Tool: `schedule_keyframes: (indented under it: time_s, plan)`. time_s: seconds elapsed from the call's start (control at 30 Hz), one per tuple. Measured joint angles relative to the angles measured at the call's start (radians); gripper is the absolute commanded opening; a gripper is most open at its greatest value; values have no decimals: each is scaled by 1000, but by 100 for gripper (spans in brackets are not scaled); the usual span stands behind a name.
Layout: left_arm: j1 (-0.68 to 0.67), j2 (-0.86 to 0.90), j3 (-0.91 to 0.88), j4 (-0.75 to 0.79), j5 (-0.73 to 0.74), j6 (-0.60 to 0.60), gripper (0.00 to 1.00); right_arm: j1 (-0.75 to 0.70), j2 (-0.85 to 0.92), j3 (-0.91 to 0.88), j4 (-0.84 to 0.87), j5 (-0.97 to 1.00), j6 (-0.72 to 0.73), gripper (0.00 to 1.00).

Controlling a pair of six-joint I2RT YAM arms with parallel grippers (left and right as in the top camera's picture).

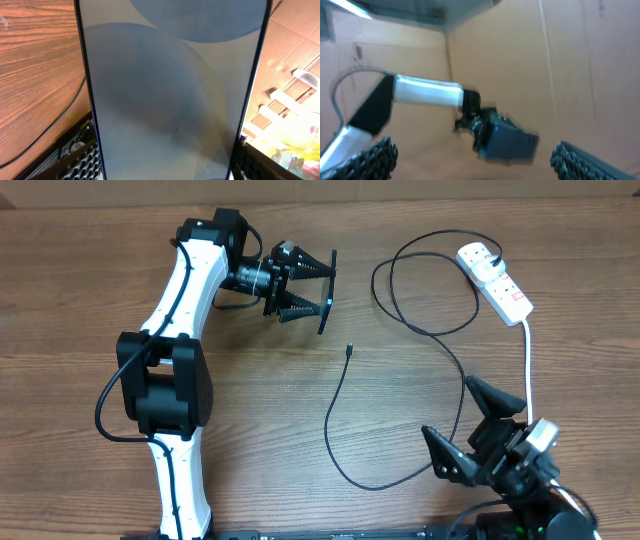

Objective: Plug charger to phone and switch on socket
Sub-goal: 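Move the right gripper toward the phone held by the left gripper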

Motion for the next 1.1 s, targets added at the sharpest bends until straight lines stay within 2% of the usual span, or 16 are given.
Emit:
schedule_keyframes:
  time_s: [0.13, 0.2, 0.3, 0.43, 0.5, 0.57, 0.67, 0.77, 0.93, 1.03, 1.1]
  plan:
    - [0, 0, 0, 1, 0, -16, 71, 1, 173, 311, -425, 9, -74, 100]
    - [0, 0, 0, 7, 1, -26, 71, 1, 326, 506, -635, 23, -116, 100]
    - [0, 0, 0, 13, 2, -36, 71, 1, 512, 689, -792, 25, -156, 100]
    - [0, 0, 0, 23, 2, -49, 71, 1, 726, 819, -831, -122, -137, 98]
    - [0, 0, 0, 26, 3, -49, 71, 2, 814, 825, -759, -245, -113, 74]
    - [0, 0, 0, 27, 3, -52, 71, 8, 887, 827, -670, -343, -72, 72]
    - [0, 0, 0, 27, -4, -60, 72, 52, 969, 828, -645, -399, -31, 78]
    - [0, 0, 0, 28, -34, -87, 72, 140, 1016, 835, -741, -294, -10, 77]
    - [-3, 0, 0, 37, -96, -127, 71, 354, 1086, 915, -970, 142, 92, 75]
    - [-7, 0, 0, 63, -129, -151, 70, 446, 1184, 1038, -1146, 353, 154, 75]
    - [-14, 0, 0, 89, -145, -168, 70, 482, 1283, 1159, -1293, 456, 181, 70]
